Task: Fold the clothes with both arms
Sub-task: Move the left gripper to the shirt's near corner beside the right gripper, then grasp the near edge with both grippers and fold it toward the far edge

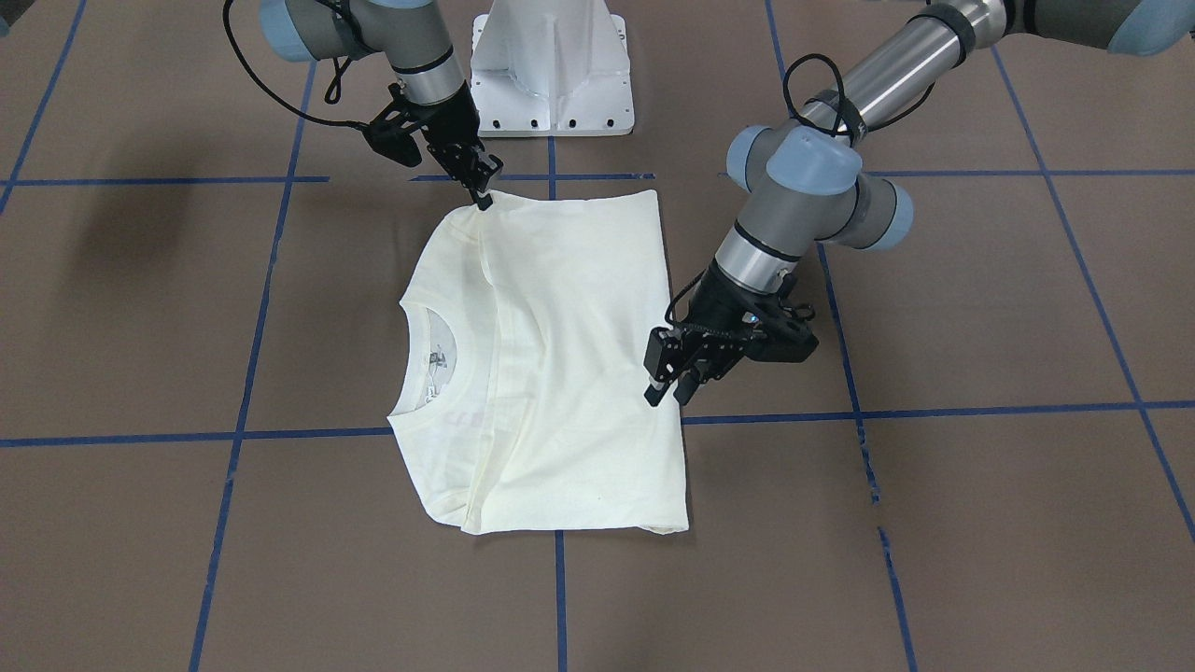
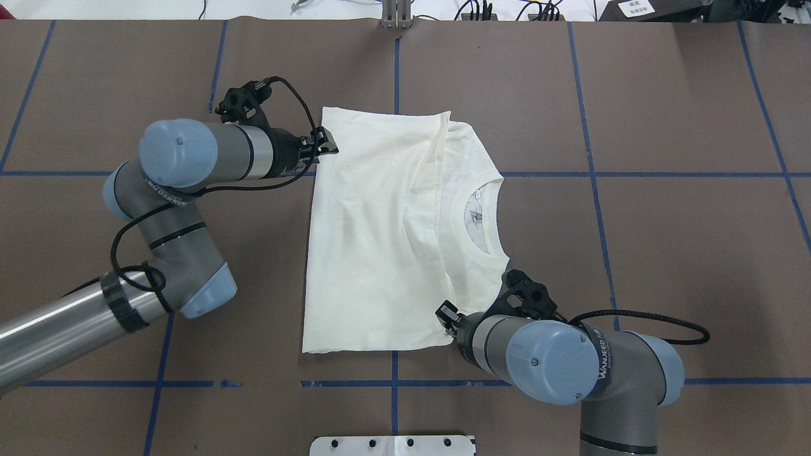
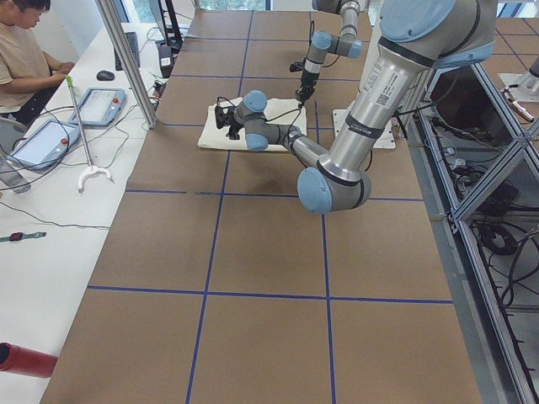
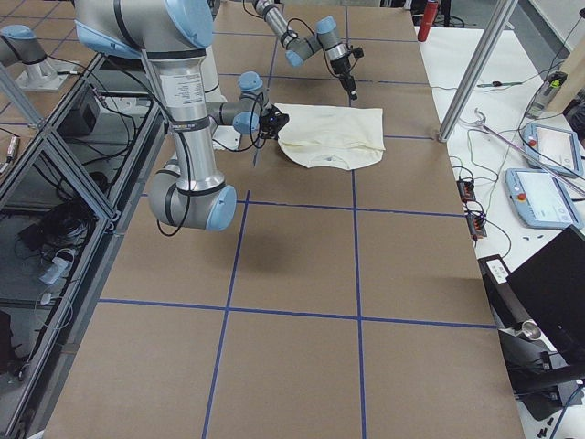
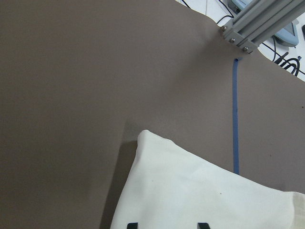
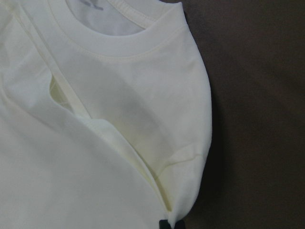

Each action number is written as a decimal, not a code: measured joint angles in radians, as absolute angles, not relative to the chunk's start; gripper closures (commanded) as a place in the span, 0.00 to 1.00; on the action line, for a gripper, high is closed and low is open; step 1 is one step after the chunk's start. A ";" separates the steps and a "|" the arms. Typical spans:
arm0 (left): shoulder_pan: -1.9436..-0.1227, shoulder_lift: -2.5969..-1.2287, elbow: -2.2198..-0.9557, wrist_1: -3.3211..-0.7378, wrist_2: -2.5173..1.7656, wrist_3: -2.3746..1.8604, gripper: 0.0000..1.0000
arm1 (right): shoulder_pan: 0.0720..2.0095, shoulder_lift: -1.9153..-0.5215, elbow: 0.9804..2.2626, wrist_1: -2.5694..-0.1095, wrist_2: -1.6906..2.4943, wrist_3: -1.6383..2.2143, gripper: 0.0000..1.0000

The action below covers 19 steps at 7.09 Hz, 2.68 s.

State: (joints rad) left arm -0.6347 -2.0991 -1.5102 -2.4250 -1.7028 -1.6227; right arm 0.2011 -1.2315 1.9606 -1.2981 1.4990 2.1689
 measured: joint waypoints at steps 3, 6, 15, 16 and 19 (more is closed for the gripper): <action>-0.441 -1.886 -1.853 -2.249 -1.648 -1.820 0.34 | 0.191 -1.237 1.997 -1.348 1.499 2.169 1.00; -0.224 -1.804 -1.946 -2.126 -1.532 -1.992 0.36 | 0.189 -1.239 2.000 -1.352 1.499 2.169 1.00; -0.173 -1.821 -1.906 -2.102 -1.516 -2.012 0.39 | 0.190 -1.244 2.001 -1.353 1.499 2.164 1.00; -0.172 -1.822 -1.907 -2.087 -1.516 -2.010 0.42 | 0.191 -1.244 2.001 -1.352 1.499 2.163 1.00; -0.169 -1.832 -1.907 -2.042 -1.517 -2.012 1.00 | 0.193 -1.243 2.002 -1.351 1.499 2.162 1.00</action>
